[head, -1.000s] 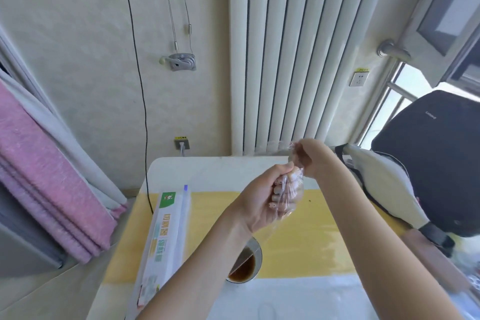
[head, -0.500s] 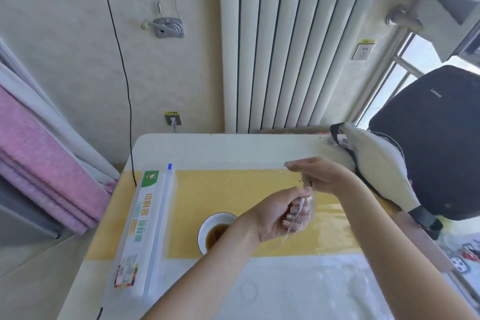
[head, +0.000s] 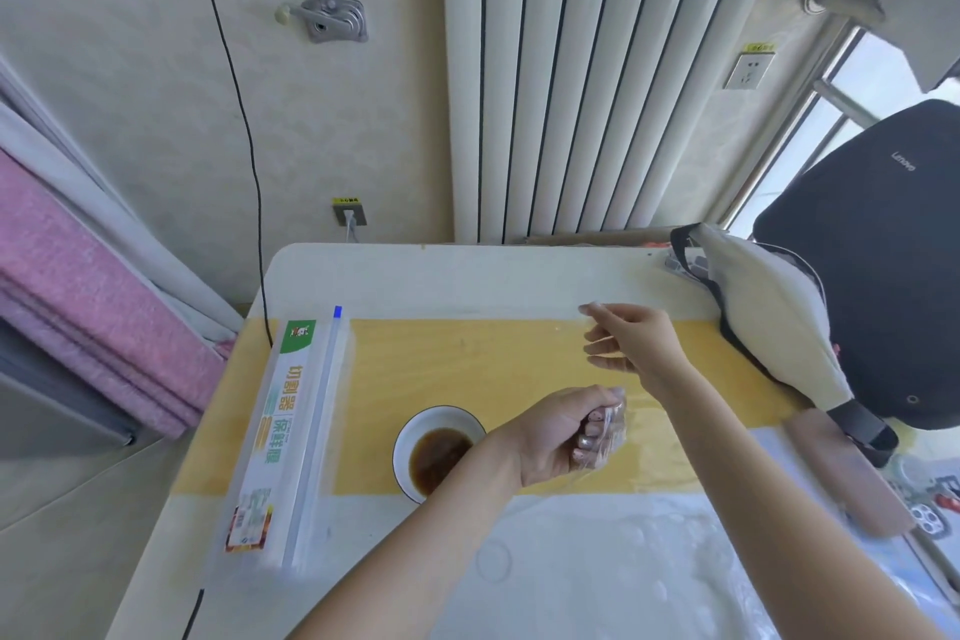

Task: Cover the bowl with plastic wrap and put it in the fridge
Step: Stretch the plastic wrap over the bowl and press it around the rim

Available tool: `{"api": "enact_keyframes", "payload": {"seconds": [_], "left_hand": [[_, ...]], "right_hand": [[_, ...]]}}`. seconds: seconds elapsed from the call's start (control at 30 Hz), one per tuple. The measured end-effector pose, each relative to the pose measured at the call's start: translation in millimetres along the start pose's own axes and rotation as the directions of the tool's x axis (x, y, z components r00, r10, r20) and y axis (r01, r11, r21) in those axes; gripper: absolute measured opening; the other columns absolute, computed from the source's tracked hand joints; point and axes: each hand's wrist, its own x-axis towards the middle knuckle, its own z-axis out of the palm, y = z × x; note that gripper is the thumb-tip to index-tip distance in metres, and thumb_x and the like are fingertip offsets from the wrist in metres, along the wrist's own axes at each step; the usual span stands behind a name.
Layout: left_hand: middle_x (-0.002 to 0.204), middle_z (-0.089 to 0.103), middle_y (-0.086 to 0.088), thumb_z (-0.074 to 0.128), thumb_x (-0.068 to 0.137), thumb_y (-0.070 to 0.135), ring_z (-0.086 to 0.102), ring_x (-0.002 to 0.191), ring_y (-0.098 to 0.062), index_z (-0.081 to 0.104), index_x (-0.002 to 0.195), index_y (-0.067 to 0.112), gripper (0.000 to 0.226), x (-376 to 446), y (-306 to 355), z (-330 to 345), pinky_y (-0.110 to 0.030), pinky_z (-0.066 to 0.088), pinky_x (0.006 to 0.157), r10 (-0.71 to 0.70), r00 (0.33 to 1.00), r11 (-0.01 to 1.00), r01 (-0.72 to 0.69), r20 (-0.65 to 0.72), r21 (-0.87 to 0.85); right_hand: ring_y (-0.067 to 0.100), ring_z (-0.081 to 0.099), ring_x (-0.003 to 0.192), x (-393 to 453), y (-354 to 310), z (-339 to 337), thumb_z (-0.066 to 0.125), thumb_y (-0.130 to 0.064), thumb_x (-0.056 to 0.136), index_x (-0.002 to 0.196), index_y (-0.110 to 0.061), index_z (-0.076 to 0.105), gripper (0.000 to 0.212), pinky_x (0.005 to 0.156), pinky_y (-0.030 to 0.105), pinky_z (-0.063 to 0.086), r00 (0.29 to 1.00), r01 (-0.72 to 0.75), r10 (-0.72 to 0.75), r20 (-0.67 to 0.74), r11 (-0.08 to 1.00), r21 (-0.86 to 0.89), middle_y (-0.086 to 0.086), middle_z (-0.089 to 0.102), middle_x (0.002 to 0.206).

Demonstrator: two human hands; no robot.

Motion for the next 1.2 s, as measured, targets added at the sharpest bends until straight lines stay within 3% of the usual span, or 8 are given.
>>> {"api": "enact_keyframes", "payload": {"seconds": [0.13, 0.27, 0.5, 0.73, 0.93, 1.03, 1.1, 1.2], "left_hand": [[0.047, 0.033, 0.01, 0.041, 0.097, 0.028, 0.025, 0.042, -0.005, 0.031, 0.06, 0.02, 0.039, 2.3, -5.3, -3.0, -0.013, 0.024, 0.036, -0.032, 0.999, 0.999, 0.033, -0.016, 0.021], [0.048, 0.032, 0.008, 0.044, 0.097, 0.027, 0.026, 0.042, -0.007, 0.032, 0.057, 0.02, 0.043, 6.4, -12.0, 6.6, -0.015, 0.023, 0.038, -0.102, 0.991, 0.984, 0.112, -0.081, 0.138], [0.053, 0.03, 0.005, 0.044, 0.097, 0.028, 0.027, 0.043, -0.01, 0.032, 0.058, 0.02, 0.042, 13.6, -29.3, 9.4, -0.016, 0.024, 0.041, -0.159, 0.979, 0.937, 0.191, -0.13, 0.294], [0.054, 0.029, 0.005, 0.042, 0.098, 0.029, 0.027, 0.045, -0.01, 0.031, 0.058, 0.02, 0.043, 16.7, -43.6, 2.0, -0.016, 0.025, 0.043, -0.188, 0.972, 0.929, 0.222, -0.141, 0.295], [0.059, 0.026, 0.002, 0.042, 0.098, 0.028, 0.026, 0.046, -0.01, 0.03, 0.06, 0.02, 0.041, 21.8, -48.1, -5.7, -0.016, 0.026, 0.044, -0.155, 0.971, 0.942, 0.2, -0.182, 0.268], [0.061, 0.026, 0.001, 0.042, 0.098, 0.027, 0.027, 0.045, -0.01, 0.031, 0.061, 0.02, 0.039, 24.0, -53.5, -11.0, -0.016, 0.027, 0.044, -0.164, 0.965, 0.935, 0.217, -0.204, 0.279], [0.061, 0.026, 0.001, 0.041, 0.098, 0.026, 0.029, 0.044, -0.009, 0.032, 0.062, 0.02, 0.037, 25.5, -60.3, -14.5, -0.016, 0.027, 0.044, -0.168, 0.963, 0.928, 0.226, -0.211, 0.295], [0.061, 0.027, 0.003, 0.041, 0.098, 0.026, 0.029, 0.045, -0.009, 0.031, 0.063, 0.021, 0.036, 28.1, -70.2, -20.8, -0.017, 0.026, 0.047, -0.175, 0.955, 0.94, 0.234, -0.238, 0.25]], "right_hand": [[0.013, 0.058, 0.046, 1.9, 3.3, -4.9, 0.058, -0.03, 0.094, 0.1, -0.011, 0.073, 0.025, 0.049, 0.026, 0.056, 0.998, 0.057, -0.056, 0.009, 0.996, -0.061, 0.006, 0.061, 0.059], [0.009, 0.038, 0.029, 10.4, 6.8, -10.0, 0.051, -0.033, 0.097, 0.097, -0.009, 0.072, 0.032, 0.037, 0.021, 0.035, 0.978, 0.176, -0.201, -0.056, 0.939, -0.297, 0.006, 0.047, 0.045], [0.009, 0.034, 0.032, 12.3, 15.7, -15.8, 0.064, -0.043, 0.087, 0.099, -0.007, 0.073, 0.039, 0.041, 0.021, 0.033, 0.984, 0.124, -0.052, 0.172, 0.889, -0.441, -0.001, 0.041, 0.041], [0.012, 0.038, 0.044, 17.4, 26.2, -22.0, 0.07, -0.034, 0.085, 0.085, -0.011, 0.074, 0.023, 0.047, 0.021, 0.037, 0.953, 0.095, 0.086, 0.29, 0.825, -0.556, -0.003, 0.045, 0.047], [0.015, 0.048, 0.064, 30.4, 46.3, -5.9, 0.062, -0.03, 0.091, 0.08, -0.011, 0.066, 0.022, 0.056, 0.023, 0.048, 0.993, -0.056, 0.093, 0.079, 0.923, -0.381, 0.005, 0.05, 0.07], [0.015, 0.044, 0.057, 40.4, 60.5, 3.5, 0.062, -0.031, 0.088, 0.07, -0.018, 0.064, 0.022, 0.051, 0.024, 0.037, 0.997, -0.067, 0.036, -0.07, 0.861, -0.504, 0.007, 0.051, 0.072], [0.017, 0.049, 0.067, 46.3, 67.1, 7.9, 0.062, -0.032, 0.088, 0.068, -0.022, 0.063, 0.022, 0.05, 0.025, 0.032, 0.993, -0.067, 0.002, -0.119, 0.834, -0.548, 0.011, 0.057, 0.083], [0.024, 0.061, 0.073, 52.0, 75.8, 14.1, 0.057, -0.028, 0.092, 0.075, -0.015, 0.059, 0.022, 0.059, 0.034, 0.054, 0.988, -0.13, 0.077, -0.137, 0.891, -0.435, 0.012, 0.064, 0.081]]}}
